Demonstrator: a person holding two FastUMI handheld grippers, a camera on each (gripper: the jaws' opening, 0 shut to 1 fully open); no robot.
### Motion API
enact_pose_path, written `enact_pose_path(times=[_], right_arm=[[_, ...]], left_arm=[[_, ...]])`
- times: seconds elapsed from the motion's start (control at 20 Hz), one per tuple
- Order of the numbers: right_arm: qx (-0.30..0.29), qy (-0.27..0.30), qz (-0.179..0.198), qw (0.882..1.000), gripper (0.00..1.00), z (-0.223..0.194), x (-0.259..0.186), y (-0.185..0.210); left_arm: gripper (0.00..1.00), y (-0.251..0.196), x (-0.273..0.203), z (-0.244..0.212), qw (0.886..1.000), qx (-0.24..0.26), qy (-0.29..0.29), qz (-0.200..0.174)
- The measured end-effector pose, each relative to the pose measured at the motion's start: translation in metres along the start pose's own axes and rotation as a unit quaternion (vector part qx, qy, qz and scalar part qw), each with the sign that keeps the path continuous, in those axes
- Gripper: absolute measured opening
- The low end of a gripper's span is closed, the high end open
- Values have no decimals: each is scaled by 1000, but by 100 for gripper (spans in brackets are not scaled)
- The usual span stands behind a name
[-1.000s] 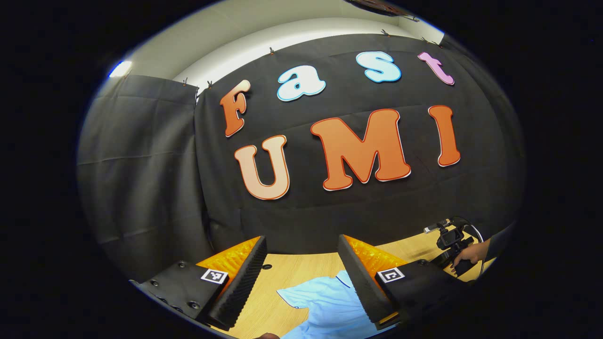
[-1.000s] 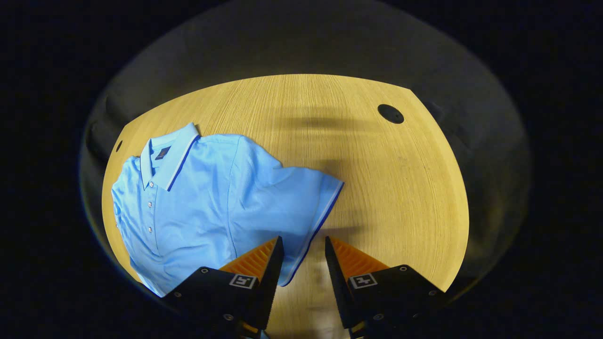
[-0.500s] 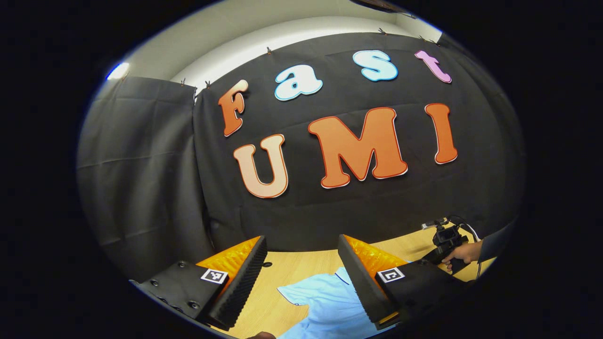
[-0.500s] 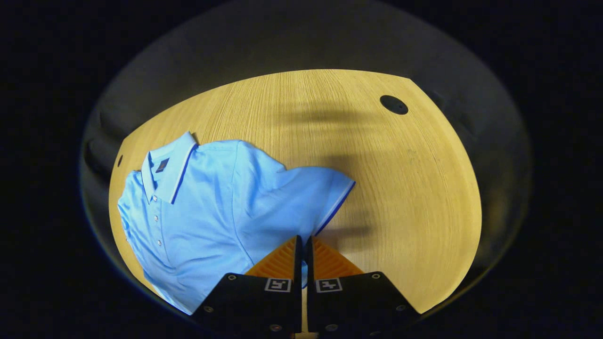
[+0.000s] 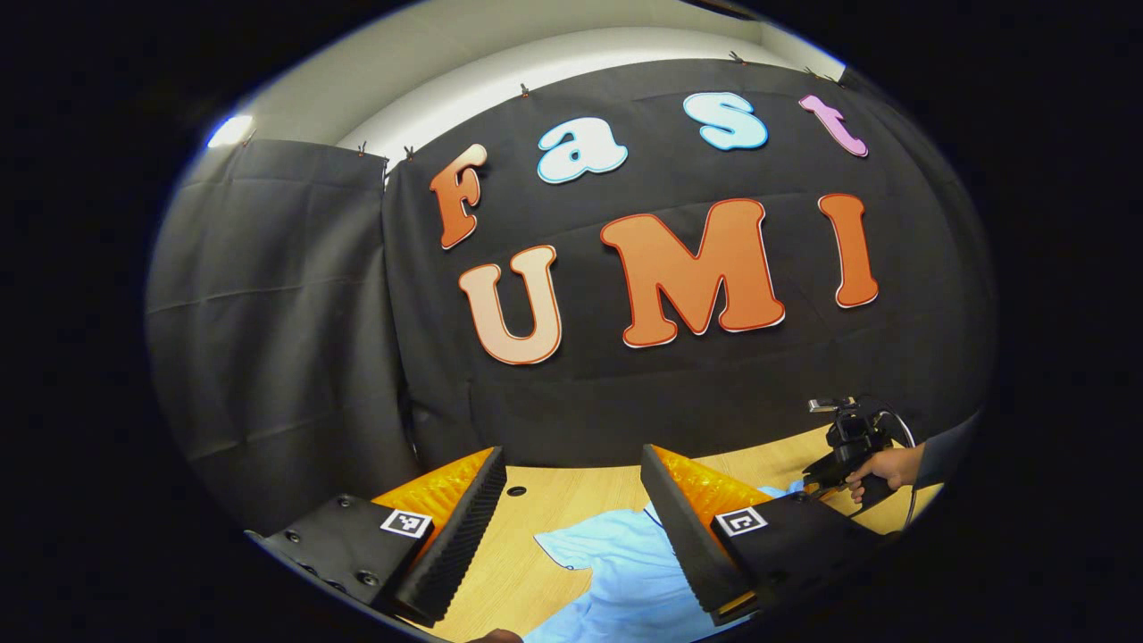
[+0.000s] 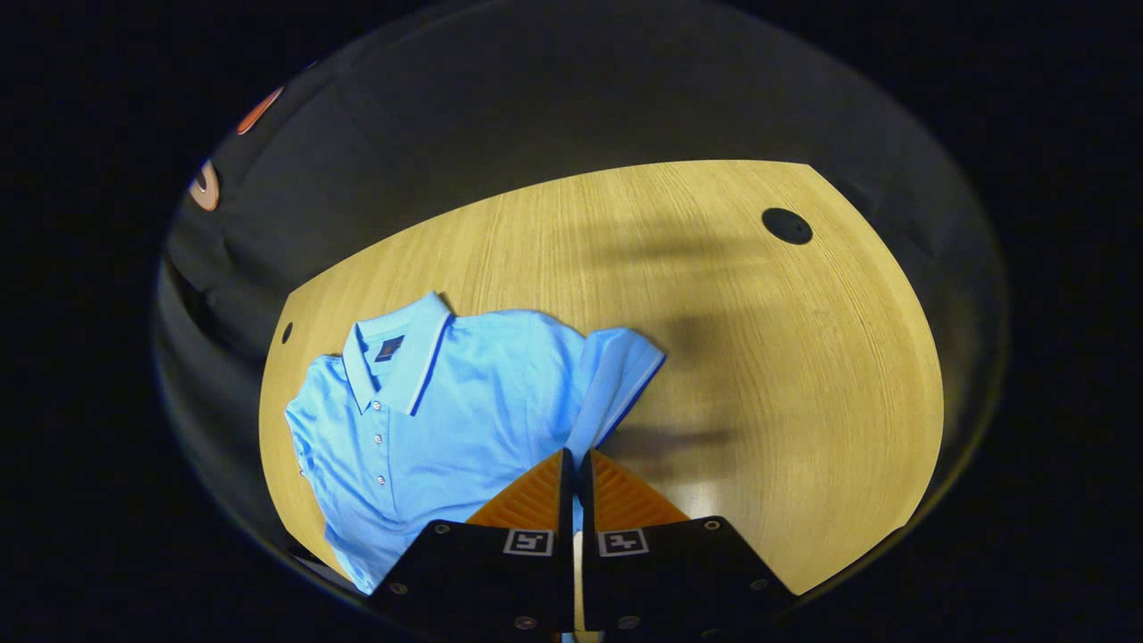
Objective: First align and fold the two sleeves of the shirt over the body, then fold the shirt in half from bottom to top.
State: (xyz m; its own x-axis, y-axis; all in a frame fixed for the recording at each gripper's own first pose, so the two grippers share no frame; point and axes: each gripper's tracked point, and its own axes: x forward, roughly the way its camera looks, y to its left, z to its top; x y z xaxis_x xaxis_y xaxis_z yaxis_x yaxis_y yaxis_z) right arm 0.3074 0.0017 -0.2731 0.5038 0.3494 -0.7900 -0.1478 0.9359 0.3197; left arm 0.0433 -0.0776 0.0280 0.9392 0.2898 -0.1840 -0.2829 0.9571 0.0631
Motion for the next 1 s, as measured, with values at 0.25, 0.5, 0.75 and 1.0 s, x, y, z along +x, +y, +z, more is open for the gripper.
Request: enact_pose_path(times=[0.25,0.5,0.75,1.0], right_arm=[[-20,-1,28,999,4,5,-1,34],[-26,6,53,998,4,4,7,68],[-20,24,67,997,6,-7,13,101],[-35,13,70,997,29,-15,3,121]], left_arm=[[99,-4,5,-7,1000,-10,6,0],[100,6,8,-13,1000,-8,13,15],[99,22,19,-33,999,-40,26,11],[99,36,46,-69,995,-69,57,-33]])
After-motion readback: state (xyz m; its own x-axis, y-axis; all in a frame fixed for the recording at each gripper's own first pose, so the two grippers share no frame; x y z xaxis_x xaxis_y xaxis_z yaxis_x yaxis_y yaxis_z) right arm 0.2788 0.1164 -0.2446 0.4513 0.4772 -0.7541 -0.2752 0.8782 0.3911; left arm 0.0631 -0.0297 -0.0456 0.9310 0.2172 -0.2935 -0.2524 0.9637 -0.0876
